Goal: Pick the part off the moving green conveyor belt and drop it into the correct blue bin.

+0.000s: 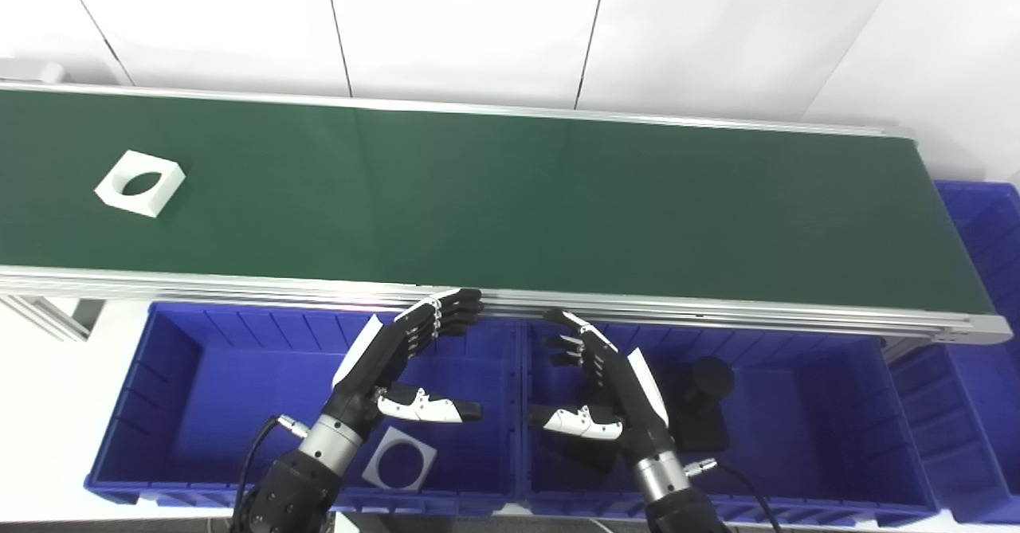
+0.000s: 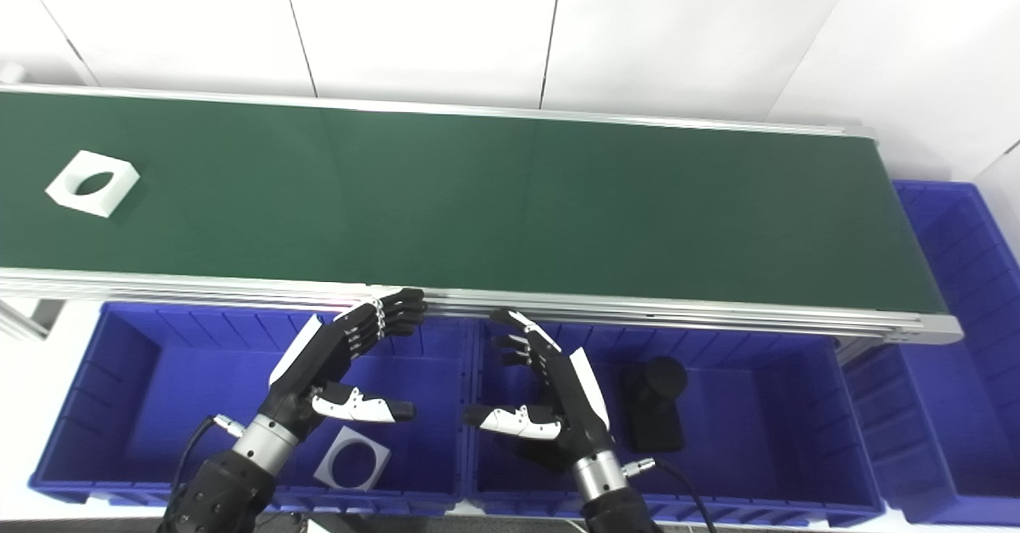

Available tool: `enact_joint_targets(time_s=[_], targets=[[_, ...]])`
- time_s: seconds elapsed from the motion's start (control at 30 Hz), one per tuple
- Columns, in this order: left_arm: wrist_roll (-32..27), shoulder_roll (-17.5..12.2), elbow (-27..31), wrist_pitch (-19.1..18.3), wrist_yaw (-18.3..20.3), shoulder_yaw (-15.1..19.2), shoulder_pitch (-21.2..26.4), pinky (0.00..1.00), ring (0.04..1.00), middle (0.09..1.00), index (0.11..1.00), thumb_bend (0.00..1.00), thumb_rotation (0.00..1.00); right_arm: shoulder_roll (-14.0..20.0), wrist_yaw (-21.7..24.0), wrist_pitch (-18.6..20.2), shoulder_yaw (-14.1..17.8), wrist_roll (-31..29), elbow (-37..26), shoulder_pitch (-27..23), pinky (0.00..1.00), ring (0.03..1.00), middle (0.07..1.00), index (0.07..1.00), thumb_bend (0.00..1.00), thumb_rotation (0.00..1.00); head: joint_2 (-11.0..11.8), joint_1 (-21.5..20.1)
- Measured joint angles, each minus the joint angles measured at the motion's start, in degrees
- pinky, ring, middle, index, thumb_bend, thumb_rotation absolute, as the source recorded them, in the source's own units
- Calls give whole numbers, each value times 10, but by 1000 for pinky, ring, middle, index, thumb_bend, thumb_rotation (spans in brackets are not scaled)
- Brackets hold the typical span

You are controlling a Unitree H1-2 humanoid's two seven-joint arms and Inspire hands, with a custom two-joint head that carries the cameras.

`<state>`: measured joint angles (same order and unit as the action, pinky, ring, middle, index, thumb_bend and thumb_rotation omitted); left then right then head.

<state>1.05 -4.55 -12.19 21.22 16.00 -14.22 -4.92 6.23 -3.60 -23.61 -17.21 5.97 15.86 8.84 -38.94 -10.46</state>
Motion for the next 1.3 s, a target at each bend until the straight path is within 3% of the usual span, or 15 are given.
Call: enact_joint_targets(time_s=[1.3], targets=[[-4, -3, -6, 2, 4, 0, 1, 785, 792, 811, 820, 963, 260, 1, -18, 0, -11, 5, 2, -5, 704, 786, 905, 828, 965, 423, 6, 4]])
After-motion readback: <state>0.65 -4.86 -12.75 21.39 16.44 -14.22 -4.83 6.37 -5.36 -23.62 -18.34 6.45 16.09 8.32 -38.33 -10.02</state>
